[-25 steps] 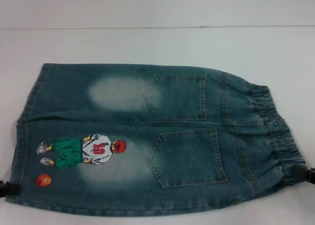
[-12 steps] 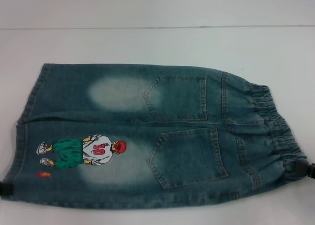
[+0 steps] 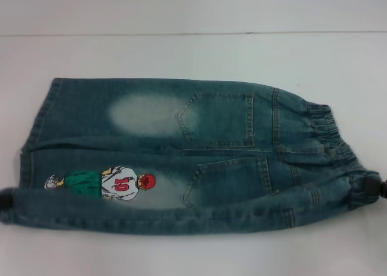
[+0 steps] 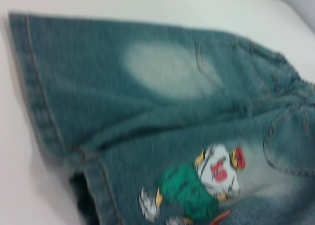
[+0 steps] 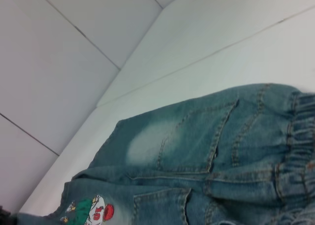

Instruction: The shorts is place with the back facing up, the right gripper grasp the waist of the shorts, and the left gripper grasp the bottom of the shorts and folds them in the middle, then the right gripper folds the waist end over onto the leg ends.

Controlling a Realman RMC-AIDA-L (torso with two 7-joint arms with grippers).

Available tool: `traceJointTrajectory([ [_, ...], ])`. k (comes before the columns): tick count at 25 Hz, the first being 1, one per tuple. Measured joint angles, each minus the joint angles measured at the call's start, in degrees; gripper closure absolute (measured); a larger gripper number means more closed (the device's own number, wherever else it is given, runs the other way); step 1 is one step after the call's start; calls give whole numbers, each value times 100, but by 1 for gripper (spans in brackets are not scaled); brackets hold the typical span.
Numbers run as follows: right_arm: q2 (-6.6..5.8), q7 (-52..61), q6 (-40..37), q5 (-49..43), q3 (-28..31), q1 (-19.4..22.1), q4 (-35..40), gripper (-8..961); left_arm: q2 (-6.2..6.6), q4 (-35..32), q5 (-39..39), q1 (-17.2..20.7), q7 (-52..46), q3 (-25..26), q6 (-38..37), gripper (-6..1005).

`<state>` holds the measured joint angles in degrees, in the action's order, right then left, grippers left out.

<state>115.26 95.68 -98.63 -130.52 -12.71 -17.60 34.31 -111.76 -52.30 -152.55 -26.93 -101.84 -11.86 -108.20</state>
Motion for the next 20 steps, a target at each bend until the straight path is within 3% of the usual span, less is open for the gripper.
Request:
traceJointTrajectory([
  [6, -23, 258, -15, 19, 6, -209, 311, 905, 56, 44, 349, -231, -46, 56, 39, 980],
  [20, -180, 887, 46, 177, -38, -863, 937, 904, 34, 104, 833, -797, -302, 65, 425, 979],
])
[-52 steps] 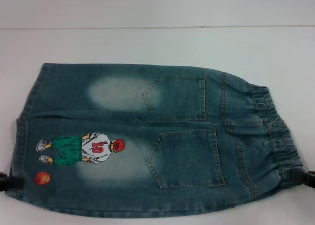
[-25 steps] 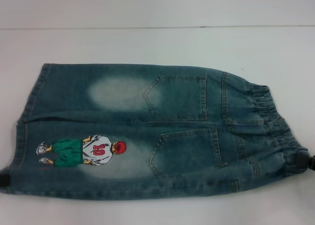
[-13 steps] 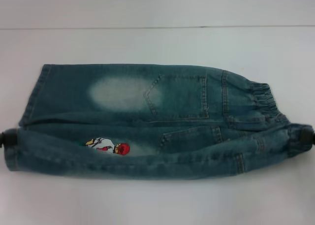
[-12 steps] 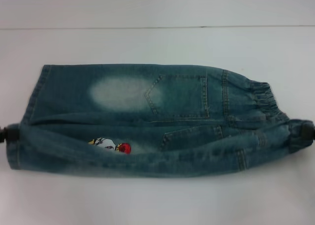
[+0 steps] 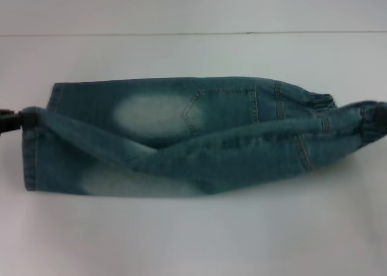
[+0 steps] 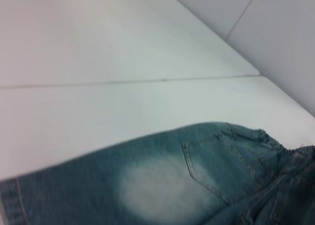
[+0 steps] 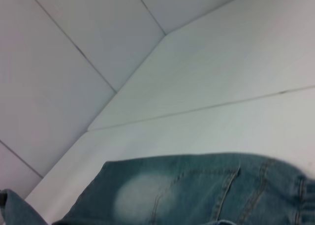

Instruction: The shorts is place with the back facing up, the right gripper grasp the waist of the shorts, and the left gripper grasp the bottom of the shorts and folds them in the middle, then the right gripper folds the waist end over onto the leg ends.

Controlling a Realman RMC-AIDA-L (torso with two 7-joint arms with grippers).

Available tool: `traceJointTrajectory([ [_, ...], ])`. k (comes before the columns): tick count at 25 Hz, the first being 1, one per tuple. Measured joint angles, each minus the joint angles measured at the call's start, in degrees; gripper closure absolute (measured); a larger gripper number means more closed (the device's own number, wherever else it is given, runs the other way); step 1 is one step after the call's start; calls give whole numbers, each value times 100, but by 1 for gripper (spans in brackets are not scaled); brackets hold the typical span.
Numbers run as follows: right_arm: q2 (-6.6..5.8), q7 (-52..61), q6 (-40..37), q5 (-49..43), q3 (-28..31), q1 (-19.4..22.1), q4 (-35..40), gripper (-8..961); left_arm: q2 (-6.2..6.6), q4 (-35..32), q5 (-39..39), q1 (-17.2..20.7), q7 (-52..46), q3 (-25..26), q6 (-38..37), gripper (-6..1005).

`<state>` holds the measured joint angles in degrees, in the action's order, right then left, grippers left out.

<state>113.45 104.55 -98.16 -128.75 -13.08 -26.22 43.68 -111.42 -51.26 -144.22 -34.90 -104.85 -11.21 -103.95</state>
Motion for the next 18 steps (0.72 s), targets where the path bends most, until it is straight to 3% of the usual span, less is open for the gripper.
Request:
traceJointTrajectory([
  [8, -139, 213, 463, 2, -27, -422, 87, 905, -140, 102, 80, -276, -76, -26, 544, 979],
  [18, -142, 277, 1652, -16, -490, -694, 39, 906, -448, 224, 523, -436, -204, -284, 1541, 980],
])
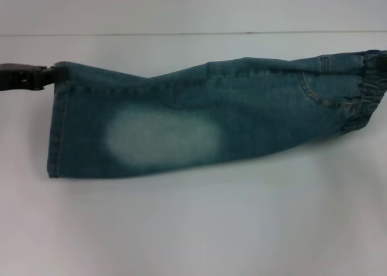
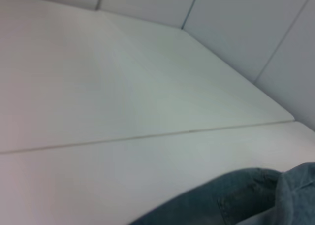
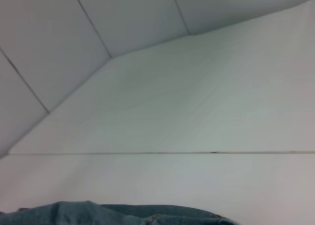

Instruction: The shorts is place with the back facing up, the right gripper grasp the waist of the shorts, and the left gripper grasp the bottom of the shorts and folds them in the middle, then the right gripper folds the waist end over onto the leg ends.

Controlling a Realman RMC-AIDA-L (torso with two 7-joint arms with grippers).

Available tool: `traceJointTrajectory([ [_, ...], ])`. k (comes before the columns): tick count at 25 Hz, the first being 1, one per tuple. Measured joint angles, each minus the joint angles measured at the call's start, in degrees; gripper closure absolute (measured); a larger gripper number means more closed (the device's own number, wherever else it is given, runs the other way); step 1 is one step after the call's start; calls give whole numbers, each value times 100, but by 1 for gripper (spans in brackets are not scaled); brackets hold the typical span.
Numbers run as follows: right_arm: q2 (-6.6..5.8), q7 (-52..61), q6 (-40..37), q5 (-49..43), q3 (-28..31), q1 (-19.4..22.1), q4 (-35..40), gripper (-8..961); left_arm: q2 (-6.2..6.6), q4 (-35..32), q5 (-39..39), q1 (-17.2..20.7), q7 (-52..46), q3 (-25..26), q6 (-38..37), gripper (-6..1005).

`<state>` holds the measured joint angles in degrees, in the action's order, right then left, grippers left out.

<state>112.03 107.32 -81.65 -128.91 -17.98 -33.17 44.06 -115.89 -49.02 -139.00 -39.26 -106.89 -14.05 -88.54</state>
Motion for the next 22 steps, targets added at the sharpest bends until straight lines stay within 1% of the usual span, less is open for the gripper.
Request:
traceJointTrajectory([
  [4, 93, 56, 573, -9, -364, -36, -22, 906, -198, 26, 194, -14, 12, -216, 495, 983],
  [7, 164, 86, 924, -12, -595, -45, -54, 906, -311, 127, 366, 1, 67, -393, 846, 982],
  [8, 211, 87, 1177, -12, -759, -55, -89, 905, -345, 169, 416, 11, 90, -456, 956, 982],
  [9, 211, 87, 1177, -12, -759, -55, -89, 905, -377, 234, 488, 22, 119, -553, 1109, 982],
  [13, 254, 87, 1612, -19, -1065, -83, -242, 905, -445, 493, 586, 33, 189, -830, 1577, 982],
  [17, 275, 56, 1956, -19, -1295, -92, -397, 904, -549, 575, 681, 67, 275, -867, 1929, 983],
  [22, 273, 38, 2115, -6, -1375, -111, -457, 905, -573, 629, 748, 78, 343, -933, 2037, 981],
])
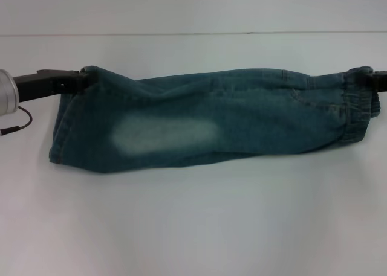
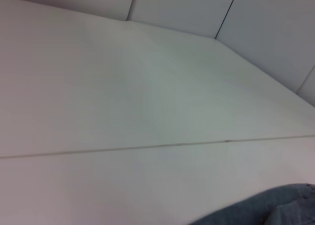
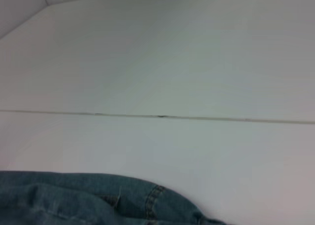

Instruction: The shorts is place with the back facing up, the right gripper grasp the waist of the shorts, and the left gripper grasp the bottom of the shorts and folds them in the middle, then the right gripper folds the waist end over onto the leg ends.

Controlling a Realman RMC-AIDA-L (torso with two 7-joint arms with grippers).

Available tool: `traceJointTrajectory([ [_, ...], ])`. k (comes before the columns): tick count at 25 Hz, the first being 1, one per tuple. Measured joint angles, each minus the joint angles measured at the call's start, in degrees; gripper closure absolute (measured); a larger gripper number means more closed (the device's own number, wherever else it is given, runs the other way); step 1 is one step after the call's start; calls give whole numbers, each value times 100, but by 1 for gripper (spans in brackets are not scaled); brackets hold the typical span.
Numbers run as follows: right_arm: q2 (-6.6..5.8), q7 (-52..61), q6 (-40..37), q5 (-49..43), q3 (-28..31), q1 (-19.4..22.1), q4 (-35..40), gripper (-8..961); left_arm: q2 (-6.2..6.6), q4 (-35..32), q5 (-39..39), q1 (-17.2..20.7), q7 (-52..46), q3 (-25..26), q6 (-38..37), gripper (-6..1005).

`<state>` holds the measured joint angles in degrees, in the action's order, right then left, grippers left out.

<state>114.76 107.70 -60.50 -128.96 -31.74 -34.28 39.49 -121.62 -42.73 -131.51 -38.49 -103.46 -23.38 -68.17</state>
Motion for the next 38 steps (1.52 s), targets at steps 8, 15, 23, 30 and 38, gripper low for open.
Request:
traceJointTrajectory([
  [8, -63, -3, 80, 20, 22, -56, 54, 906, -2, 2, 222, 22, -5, 0, 292, 981],
  [15, -111, -12, 265, -21, -17, -178, -7, 897, -8, 43, 232, 46, 4, -39, 513, 983],
  [23, -88, 18, 583, -45, -225, -231, -87, 867, -94, 166, 232, 73, -21, -282, 926, 984],
  [30, -21, 10, 546, -50, -309, -247, -27, 765, -249, 17, 270, 110, -8, -307, 1117, 955],
  [38, 40, 224, 456, -50, -376, -181, 74, 568, -252, 1, 375, 151, -39, -318, 1202, 673],
])
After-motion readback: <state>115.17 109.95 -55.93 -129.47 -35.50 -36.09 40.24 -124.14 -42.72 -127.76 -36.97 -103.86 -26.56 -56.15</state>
